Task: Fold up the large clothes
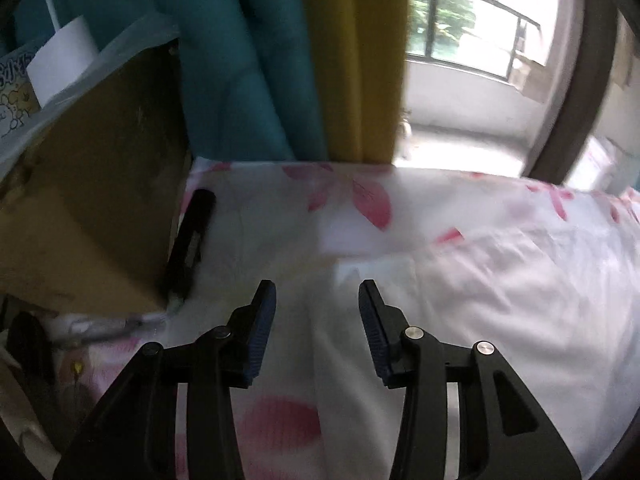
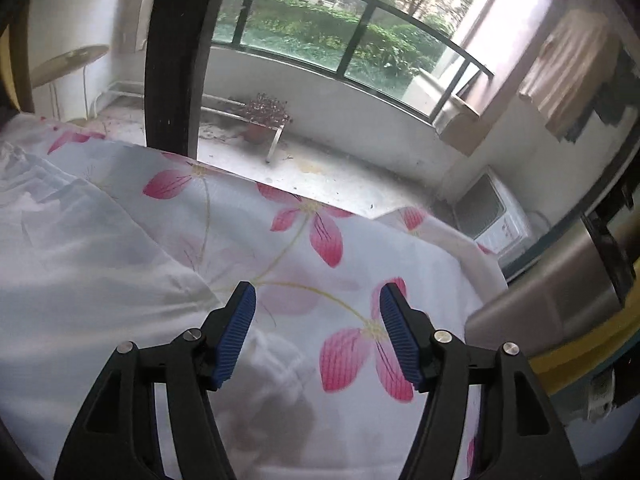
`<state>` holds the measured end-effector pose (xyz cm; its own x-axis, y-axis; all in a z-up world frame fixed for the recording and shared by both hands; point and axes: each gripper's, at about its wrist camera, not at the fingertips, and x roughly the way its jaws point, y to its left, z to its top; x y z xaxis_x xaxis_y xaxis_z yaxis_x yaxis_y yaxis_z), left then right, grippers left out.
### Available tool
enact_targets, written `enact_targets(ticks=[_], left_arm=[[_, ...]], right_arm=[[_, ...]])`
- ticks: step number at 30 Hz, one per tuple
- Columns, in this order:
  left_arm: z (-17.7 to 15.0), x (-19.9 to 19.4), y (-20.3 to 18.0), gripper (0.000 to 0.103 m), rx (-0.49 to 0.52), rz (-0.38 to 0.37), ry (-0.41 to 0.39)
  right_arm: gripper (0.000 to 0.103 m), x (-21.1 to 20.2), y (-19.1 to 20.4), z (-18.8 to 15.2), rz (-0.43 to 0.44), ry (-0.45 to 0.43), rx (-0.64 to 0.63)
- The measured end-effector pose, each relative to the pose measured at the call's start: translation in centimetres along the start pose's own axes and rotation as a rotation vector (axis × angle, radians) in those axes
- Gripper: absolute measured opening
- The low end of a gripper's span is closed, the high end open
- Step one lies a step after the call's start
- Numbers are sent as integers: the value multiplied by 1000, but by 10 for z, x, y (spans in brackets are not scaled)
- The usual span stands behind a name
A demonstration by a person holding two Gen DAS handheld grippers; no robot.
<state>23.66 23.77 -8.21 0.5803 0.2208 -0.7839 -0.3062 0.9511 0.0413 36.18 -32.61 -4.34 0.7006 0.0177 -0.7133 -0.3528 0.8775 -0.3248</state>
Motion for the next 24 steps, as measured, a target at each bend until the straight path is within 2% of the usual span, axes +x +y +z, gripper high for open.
enact_targets(ticks=[3, 11, 16, 17, 19, 22, 23, 24], left_arm=[[-22, -22, -1, 46, 8, -11, -9], [-89, -66, -7, 46, -52, -156, 9], [-123, -74, -18, 46, -66, -175, 56], [-129, -78, -19, 46, -61, -174, 42], [-135, -83, -21, 46, -36, -177, 35], [-142, -86, -28, 46, 27, -173, 17], [-144, -87, -29, 46, 41, -171, 14], [-144, -90, -30, 34, 47, -180, 16]], right_arm=[[66, -16, -6, -11, 32, 3, 46], [66, -53, 8, -81, 170, 83, 204], [66, -73, 26, -127, 319, 104, 349], [66, -75, 33, -134, 356, 103, 368], [66, -83, 45, -141, 355, 67, 370], [66, -92, 65, -144, 289, 48, 310], [51, -94, 71, -145, 281, 43, 285], [34, -98, 74, -147, 309, 25, 271]])
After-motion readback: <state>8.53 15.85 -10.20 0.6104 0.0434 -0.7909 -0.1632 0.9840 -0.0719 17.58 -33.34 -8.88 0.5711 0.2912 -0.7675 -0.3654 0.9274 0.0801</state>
